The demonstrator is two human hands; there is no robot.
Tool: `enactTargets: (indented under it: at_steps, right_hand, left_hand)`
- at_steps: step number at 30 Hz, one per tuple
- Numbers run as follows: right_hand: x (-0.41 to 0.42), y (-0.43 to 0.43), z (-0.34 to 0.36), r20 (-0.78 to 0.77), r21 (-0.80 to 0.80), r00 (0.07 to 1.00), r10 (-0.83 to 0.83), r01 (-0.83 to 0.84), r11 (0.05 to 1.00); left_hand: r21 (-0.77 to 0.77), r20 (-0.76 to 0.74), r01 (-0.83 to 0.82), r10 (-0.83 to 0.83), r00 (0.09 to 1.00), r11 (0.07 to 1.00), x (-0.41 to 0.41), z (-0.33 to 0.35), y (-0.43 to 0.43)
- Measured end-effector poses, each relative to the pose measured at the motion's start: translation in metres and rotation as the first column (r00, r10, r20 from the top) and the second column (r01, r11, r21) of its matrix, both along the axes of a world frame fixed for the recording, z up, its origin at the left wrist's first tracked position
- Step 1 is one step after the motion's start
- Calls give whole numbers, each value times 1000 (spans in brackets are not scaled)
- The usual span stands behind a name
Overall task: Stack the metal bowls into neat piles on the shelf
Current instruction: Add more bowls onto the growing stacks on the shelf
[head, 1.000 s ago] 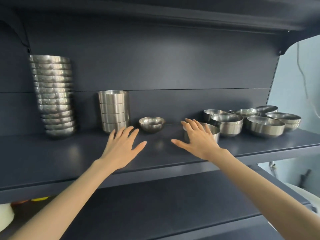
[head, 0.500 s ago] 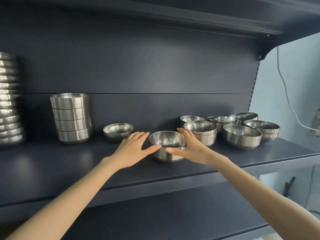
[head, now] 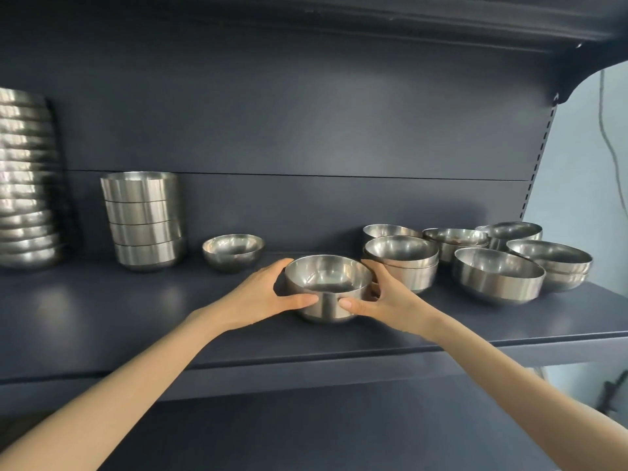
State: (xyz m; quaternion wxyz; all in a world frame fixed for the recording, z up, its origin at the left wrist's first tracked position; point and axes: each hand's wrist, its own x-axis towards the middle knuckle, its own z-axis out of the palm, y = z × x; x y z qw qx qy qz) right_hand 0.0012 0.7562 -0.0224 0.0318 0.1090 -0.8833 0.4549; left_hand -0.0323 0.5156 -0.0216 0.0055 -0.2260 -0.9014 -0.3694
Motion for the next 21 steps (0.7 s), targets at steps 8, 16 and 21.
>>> enactTargets:
  at_steps: [8,16,21]
  right_hand:
    - [-6,-10,12,-59,-132,998,28,-35,991]
    - [-5,-50,33,-146,-223,985,94,-125,967]
    - [-8,-94,34,-156,-290,985,79,-122,949]
  left_hand:
    - [239,33,10,-18,999,971,-5,15,-6]
    - [413,-14,8,-2,1000,911,10,28,-40]
    - [458,-37,10,8,999,889,9,33,-83]
